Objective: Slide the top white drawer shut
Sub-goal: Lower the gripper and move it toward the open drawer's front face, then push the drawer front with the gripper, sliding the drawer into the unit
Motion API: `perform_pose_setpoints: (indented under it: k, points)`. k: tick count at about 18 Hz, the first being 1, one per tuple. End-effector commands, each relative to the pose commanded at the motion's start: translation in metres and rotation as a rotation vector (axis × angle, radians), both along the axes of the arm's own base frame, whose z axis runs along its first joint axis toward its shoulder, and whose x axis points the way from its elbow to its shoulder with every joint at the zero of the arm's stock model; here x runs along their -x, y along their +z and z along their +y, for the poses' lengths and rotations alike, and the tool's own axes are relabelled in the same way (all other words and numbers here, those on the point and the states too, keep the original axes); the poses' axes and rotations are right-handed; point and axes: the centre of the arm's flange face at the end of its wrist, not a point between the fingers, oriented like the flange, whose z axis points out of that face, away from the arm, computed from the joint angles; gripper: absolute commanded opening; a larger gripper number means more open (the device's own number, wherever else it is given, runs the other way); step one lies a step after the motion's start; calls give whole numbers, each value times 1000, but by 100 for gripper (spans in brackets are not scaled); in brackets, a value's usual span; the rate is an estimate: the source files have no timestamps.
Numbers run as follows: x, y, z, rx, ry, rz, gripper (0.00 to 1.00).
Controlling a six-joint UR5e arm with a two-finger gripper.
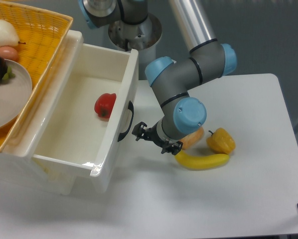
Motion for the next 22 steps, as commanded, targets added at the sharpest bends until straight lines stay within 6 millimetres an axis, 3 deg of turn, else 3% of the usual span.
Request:
perform_pose_setpoints:
  k: [22]
  points:
    - [-17,24,9,-51,-2,-5,100]
